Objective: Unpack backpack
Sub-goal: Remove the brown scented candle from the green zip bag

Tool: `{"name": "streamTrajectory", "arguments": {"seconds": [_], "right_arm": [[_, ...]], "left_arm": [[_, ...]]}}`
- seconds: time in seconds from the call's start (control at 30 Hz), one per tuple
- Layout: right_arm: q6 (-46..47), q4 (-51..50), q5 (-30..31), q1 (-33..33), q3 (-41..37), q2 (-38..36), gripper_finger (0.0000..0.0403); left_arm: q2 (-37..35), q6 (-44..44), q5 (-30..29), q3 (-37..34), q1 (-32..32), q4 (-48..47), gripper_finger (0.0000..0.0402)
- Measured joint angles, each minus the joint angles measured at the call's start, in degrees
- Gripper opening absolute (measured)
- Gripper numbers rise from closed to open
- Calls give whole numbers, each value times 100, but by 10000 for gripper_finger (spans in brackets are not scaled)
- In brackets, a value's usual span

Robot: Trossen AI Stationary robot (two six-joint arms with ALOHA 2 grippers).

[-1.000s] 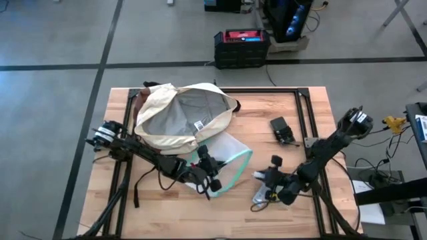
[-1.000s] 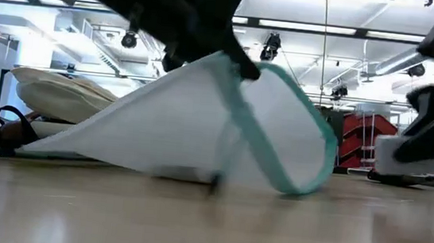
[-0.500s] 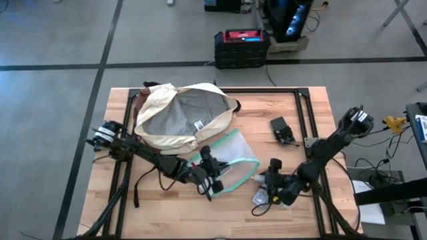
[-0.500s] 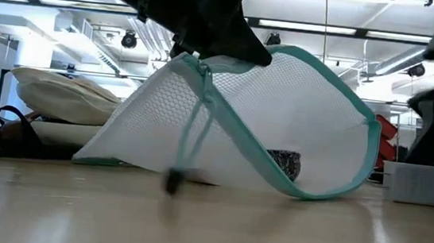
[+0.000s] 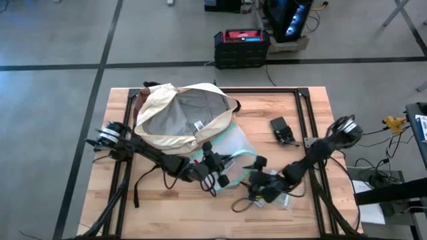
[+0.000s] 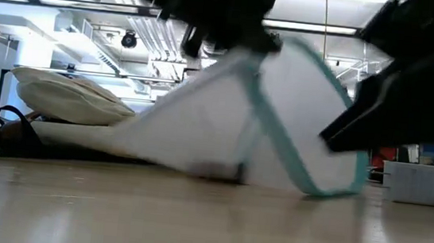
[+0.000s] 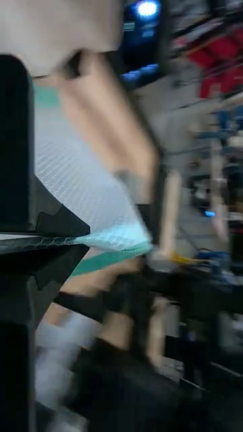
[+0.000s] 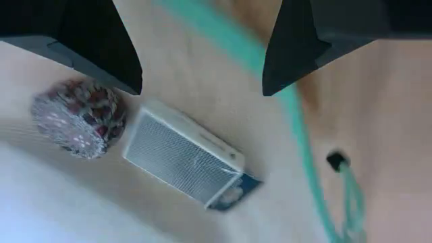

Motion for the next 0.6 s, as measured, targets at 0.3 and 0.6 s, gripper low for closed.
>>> {"name": "streamTrajectory", "arguments": {"seconds": [0.3, 0.6], "right_arm": [[115, 468, -33, -300, 2, 696, 273], [-131, -95, -131, -310, -26, 122, 295]], "left_arm": [[11, -283, 31, 791, -244, -1960, 0], [255, -1478, -35, 433, -268, -2414, 0]]}}
